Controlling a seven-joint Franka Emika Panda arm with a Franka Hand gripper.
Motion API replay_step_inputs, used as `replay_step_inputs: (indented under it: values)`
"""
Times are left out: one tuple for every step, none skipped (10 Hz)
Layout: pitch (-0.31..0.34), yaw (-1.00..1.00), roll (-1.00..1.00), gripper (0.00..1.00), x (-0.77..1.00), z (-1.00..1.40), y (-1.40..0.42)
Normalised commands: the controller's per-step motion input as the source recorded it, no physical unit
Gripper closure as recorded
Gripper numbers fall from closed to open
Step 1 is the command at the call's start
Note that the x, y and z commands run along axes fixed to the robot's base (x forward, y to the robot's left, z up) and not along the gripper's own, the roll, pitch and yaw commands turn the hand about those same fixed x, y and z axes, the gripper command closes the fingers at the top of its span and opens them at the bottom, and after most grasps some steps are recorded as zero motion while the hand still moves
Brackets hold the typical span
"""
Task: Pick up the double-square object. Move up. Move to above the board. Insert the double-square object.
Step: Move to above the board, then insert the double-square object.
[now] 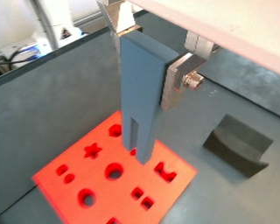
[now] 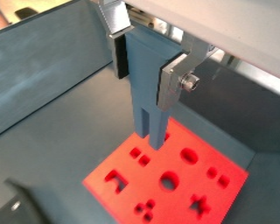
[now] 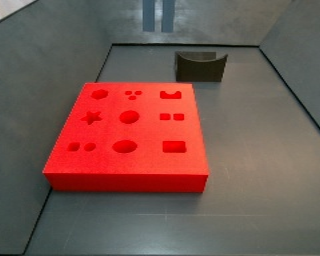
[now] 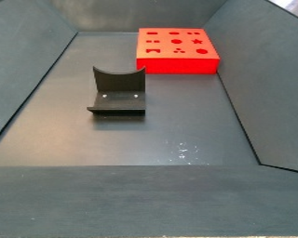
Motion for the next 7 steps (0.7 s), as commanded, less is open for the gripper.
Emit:
replay_step_inputs:
  values:
    - [0.135, 0.0, 0.02, 1.0, 0.08, 0.09, -0.38]
    - [0.123, 0.0, 0.01, 1.0, 0.08, 0.06, -0.26]
    - [0.009, 0.08, 0.35, 1.0, 0.0, -0.43, 0.0]
    - [0.0, 0.13, 0.25, 1.0, 0.22, -0.31, 0.11]
    - [0.029, 0.06, 0.23, 1.0, 0.39, -0.29, 0.11]
    - [0.02, 0.07, 0.27, 1.0, 0.37, -0.31, 0.07]
    - [-0.043, 0.0, 0.21, 1.0, 0.45, -0.47, 0.0]
